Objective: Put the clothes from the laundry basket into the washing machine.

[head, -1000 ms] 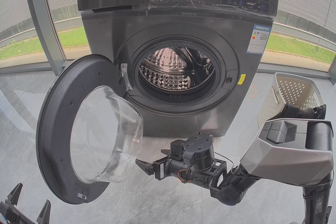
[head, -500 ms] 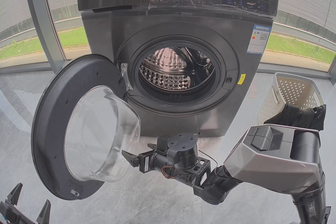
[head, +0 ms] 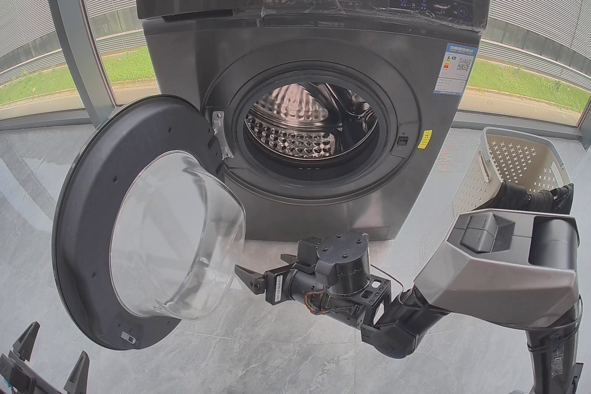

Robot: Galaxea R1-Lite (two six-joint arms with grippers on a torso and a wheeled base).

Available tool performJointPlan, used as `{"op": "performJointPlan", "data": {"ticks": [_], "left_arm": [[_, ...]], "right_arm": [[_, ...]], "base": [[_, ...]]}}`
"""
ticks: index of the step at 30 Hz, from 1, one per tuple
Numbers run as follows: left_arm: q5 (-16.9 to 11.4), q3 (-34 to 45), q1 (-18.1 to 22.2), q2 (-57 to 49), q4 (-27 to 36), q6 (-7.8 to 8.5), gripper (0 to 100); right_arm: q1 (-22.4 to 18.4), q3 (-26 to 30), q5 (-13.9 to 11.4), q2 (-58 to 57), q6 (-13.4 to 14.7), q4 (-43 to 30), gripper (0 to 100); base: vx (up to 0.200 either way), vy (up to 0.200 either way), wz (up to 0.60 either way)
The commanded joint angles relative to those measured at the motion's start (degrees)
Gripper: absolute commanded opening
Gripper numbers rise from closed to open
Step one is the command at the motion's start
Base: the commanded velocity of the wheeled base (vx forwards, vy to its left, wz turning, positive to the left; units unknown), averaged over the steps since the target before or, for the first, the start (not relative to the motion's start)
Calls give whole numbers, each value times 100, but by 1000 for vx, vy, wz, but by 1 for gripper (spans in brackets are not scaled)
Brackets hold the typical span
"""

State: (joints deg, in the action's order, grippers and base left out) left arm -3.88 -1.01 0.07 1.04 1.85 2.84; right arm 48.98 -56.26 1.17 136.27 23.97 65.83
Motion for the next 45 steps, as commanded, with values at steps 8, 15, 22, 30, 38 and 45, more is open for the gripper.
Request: {"op": "performJointPlan", "data": {"ticks": [8, 15, 22, 30, 38, 45], "left_arm": [[1, 101, 1, -104, -1, -3, 100], [1, 101, 1, -104, 8, 6, 100], [1, 101, 1, -104, 8, 6, 100], [1, 101, 1, -104, 8, 6, 100], [1, 101, 1, -104, -1, -3, 100], [1, 101, 1, -104, 8, -3, 100]], "right_arm": [[50, -1291, 366, 620, -24, -835, 100], [68, -1845, 569, 910, -6, -747, 100], [68, -2021, 621, 875, 20, -606, 100], [-301, -702, 674, -399, -129, -457, 100], [-969, 1012, 736, -1972, -1026, 97, 100], [-2033, 2638, 946, -3370, -1052, 360, 100]], "base": [[0, 0, 0], [0, 0, 0], [0, 0, 0], [0, 0, 0], [0, 0, 0], [0, 0, 0]]}}
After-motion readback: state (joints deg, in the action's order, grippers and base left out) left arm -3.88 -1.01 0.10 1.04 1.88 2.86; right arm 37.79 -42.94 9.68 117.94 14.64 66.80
